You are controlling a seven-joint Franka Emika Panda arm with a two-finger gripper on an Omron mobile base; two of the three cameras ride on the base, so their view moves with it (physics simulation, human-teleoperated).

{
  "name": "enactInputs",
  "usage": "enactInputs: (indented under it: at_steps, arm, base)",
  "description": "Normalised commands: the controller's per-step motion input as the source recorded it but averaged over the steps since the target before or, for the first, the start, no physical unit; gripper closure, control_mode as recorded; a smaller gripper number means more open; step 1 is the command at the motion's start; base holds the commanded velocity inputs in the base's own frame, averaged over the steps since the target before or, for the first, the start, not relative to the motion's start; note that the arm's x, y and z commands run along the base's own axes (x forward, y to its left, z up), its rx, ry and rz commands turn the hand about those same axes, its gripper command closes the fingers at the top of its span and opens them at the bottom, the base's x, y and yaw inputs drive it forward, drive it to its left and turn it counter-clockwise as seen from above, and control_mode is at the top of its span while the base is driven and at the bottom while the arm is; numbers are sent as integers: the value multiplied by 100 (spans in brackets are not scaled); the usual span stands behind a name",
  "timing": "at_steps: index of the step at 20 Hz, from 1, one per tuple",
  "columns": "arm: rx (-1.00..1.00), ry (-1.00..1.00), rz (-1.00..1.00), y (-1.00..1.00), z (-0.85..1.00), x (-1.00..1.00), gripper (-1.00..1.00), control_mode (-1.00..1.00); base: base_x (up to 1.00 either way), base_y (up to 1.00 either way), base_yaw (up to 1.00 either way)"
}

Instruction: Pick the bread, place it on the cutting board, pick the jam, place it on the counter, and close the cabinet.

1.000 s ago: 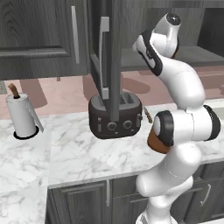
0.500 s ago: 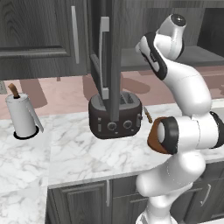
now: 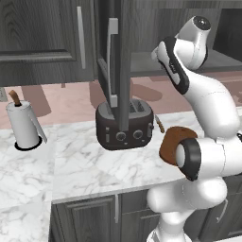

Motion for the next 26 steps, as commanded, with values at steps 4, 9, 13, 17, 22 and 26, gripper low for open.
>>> enactInputs:
  at_steps: [4,9,13,17,22,26]
  arm:
    - [0,0,0,-2,0,-47,100,-100]
    - [0,0,0,-9,-1,-55,100,-100]
    - [0,0,0,-14,-9,-55,100,-100]
    - [0,0,0,-16,-26,-58,100,-100]
    - [0,0,0,-25,-27,-53,100,-100]
    - [0,0,0,-26,-27,-45,100,-100]
  base:
    - [0,0,0]
    - [0,0,0]
    - [0,0,0]
    - [0,0,0]
    - [0,0,0]
    - [0,0,0]
